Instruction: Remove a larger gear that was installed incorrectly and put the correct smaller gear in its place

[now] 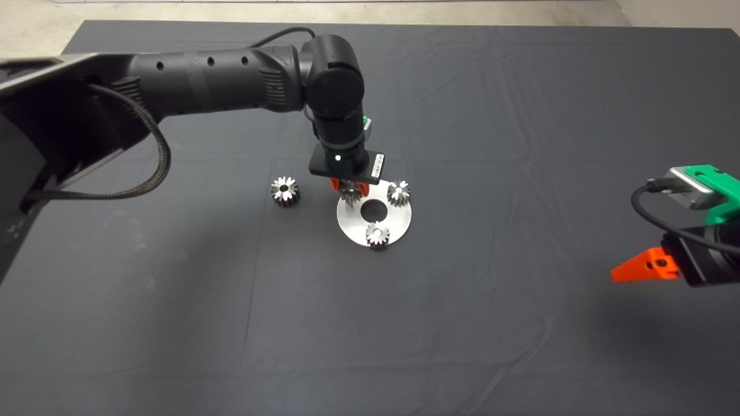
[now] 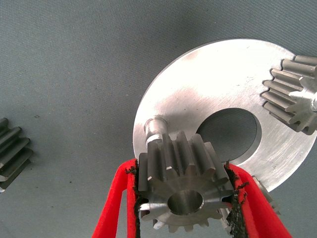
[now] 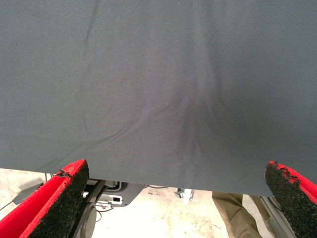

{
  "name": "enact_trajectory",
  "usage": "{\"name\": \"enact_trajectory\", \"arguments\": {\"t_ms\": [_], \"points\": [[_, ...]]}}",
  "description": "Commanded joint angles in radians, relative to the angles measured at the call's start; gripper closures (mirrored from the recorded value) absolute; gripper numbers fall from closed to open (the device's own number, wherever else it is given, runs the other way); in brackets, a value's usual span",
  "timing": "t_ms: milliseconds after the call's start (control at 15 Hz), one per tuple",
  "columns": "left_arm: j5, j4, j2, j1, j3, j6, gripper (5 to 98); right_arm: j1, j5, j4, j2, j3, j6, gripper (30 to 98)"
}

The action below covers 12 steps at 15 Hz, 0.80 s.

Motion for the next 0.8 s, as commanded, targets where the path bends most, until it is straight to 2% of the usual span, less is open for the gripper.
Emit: {"name": "enact_trajectory", "arguments": {"t_ms": [0, 733], "points": [[0.007, 0.001, 0.004, -0.02, 0.003, 0.007, 73.7, 0.018, -0.125, 0.029, 0.009, 0.0, 0.004, 34.5], [0.009, 0.038, -0.007, -0.015, 0.001, 0.007, 74.1, 0.018, -0.124, 0.029, 0.018, -0.006, 0.004, 34.5]]}}
